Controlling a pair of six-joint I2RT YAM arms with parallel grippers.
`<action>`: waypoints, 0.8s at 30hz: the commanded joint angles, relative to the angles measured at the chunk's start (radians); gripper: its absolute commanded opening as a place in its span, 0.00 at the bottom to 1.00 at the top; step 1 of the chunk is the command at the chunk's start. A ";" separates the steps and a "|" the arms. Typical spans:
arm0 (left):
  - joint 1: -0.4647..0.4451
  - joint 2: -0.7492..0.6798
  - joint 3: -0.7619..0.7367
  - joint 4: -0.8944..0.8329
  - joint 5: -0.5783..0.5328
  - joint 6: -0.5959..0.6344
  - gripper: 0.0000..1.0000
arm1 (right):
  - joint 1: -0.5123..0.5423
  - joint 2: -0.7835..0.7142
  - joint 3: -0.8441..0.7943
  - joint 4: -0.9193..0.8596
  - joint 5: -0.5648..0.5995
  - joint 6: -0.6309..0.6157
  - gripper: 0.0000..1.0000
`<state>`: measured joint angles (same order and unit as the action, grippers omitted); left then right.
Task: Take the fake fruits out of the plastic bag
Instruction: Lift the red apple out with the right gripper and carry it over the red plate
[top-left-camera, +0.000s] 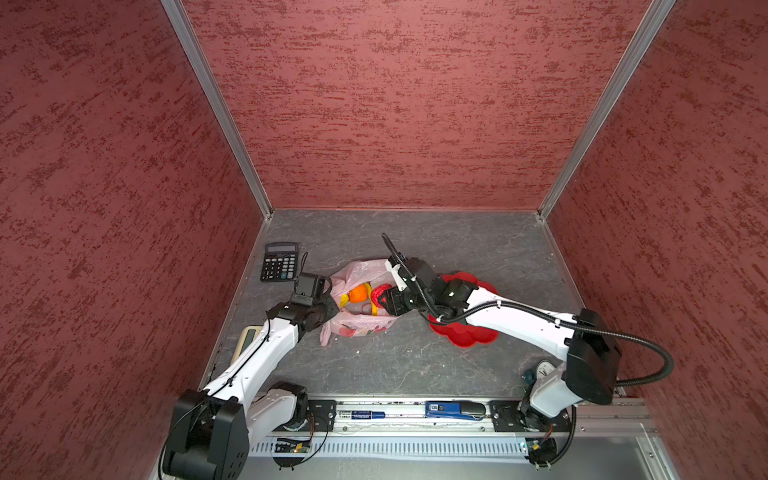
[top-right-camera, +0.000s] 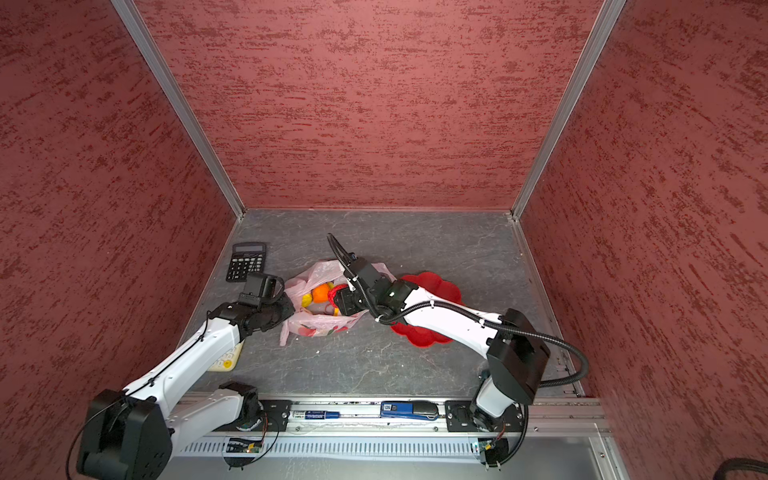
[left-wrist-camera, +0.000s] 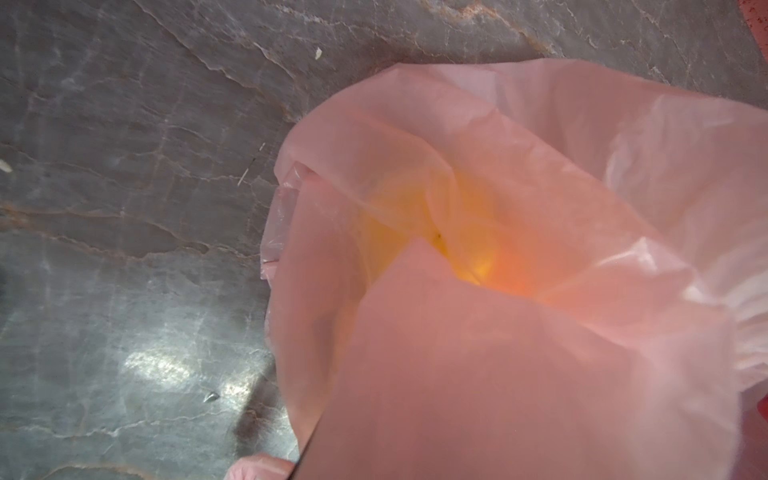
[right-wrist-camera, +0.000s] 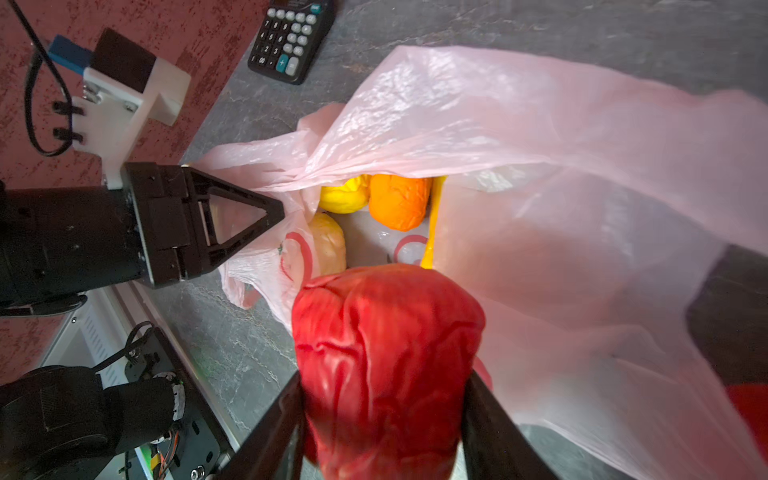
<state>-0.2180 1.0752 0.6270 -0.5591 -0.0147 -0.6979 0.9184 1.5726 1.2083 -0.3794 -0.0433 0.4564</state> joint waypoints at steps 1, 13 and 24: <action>0.007 -0.006 0.005 0.024 0.014 0.016 0.26 | -0.043 -0.095 -0.032 -0.042 0.075 0.020 0.13; 0.006 0.011 0.021 0.027 0.024 0.018 0.26 | -0.259 -0.388 -0.162 -0.211 0.199 0.019 0.13; 0.001 0.005 0.020 0.008 0.022 0.018 0.26 | -0.415 -0.377 -0.359 -0.102 0.136 0.028 0.14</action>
<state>-0.2180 1.0821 0.6270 -0.5533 0.0025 -0.6979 0.5220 1.1793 0.8761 -0.5373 0.1120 0.4686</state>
